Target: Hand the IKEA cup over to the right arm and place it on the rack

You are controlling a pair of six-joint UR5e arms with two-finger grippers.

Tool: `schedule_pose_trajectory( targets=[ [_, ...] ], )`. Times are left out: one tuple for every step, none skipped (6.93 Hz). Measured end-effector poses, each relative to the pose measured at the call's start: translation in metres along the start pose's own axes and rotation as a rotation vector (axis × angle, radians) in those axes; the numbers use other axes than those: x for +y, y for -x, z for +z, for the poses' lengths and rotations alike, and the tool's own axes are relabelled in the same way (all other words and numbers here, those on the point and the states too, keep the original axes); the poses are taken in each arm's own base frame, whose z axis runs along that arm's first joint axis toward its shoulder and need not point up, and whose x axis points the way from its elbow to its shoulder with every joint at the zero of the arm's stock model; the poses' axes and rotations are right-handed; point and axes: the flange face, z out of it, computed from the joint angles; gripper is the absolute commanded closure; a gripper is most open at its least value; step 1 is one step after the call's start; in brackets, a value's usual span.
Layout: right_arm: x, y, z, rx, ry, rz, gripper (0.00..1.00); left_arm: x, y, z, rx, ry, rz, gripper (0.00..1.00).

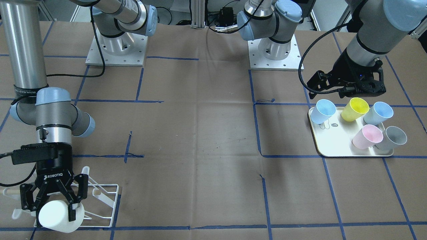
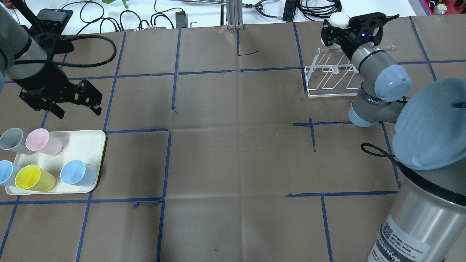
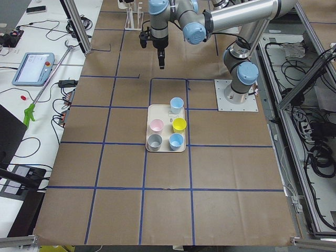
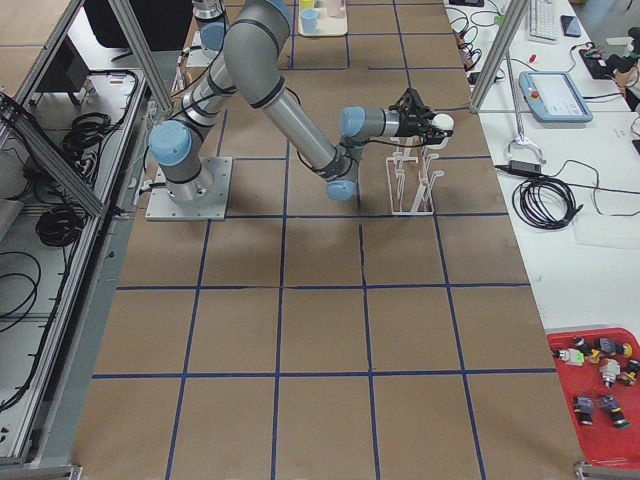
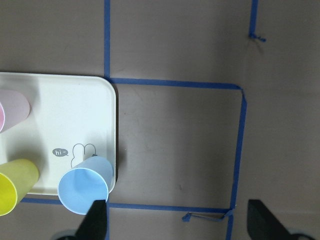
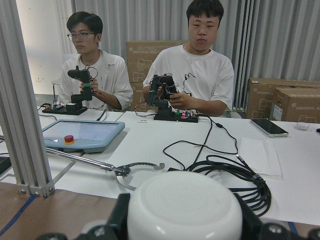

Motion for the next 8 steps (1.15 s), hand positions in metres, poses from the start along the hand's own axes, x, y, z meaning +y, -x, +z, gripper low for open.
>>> schedule_pose_trajectory(
  targets=[
    [0.004,0.001,0.0,-0.002,0.009,0.008,0.12,0.014,0.021,0.017,0.012,0.021,0.01,0.01],
    [0.004,0.002,-0.001,-0.006,0.009,0.012,0.01,0.023,0.041,0.028,0.023,0.035,0.016,0.01],
    [0.003,0.004,-0.001,-0.018,0.005,0.013,0.0,0.029,0.057,0.035,0.034,0.043,0.022,0.01],
    [0.002,0.005,-0.002,-0.03,0.004,0.013,0.0,0.033,0.064,0.039,0.04,0.049,0.025,0.02],
    [0.001,0.006,-0.002,-0.034,0.003,0.014,0.0,0.037,0.064,0.045,0.045,0.058,0.029,0.02],
    [-0.001,0.006,-0.002,-0.036,0.0,0.013,0.0,0.039,0.065,0.056,0.047,0.066,0.037,0.02],
    [-0.006,0.005,-0.003,-0.037,-0.009,0.01,0.01,0.04,0.064,0.071,0.045,0.068,0.049,0.02],
    [-0.015,0.007,-0.004,-0.054,-0.026,0.01,0.01,0.041,0.065,0.089,0.038,0.059,0.063,0.02]
  ],
)
